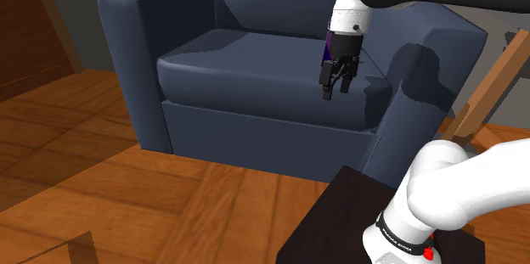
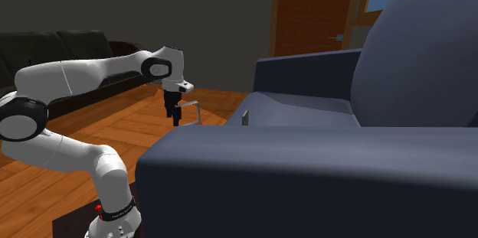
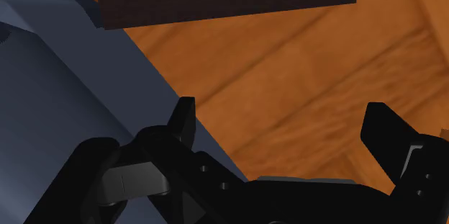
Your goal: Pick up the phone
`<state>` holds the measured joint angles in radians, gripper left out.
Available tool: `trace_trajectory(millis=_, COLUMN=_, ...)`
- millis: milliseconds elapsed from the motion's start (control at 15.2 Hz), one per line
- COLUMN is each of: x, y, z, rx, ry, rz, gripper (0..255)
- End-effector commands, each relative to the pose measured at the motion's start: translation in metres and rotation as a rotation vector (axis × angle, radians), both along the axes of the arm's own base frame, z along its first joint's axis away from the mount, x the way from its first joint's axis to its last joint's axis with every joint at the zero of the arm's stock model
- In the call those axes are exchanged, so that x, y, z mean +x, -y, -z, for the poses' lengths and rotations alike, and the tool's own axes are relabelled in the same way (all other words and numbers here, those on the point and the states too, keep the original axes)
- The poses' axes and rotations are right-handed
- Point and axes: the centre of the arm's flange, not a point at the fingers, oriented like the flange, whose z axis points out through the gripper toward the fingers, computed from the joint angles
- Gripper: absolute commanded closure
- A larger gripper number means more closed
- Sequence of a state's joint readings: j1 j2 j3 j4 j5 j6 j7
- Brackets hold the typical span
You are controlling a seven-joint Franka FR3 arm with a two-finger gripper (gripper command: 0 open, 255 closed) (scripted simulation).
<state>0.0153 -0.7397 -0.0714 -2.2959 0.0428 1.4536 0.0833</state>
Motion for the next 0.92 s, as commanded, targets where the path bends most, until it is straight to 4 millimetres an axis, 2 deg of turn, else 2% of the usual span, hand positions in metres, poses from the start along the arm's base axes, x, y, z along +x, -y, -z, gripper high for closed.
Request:
trace_trajectory(millis=0, x=0.000, y=0.000, z=0.000, rx=0.000, ry=0.000, rz=0.000, gripper=0)
trace_trajectory(millis=858, x=0.053, y=0.146, z=-0.046, rx=-0.067, ry=-0.073, rz=-0.154, gripper=0)
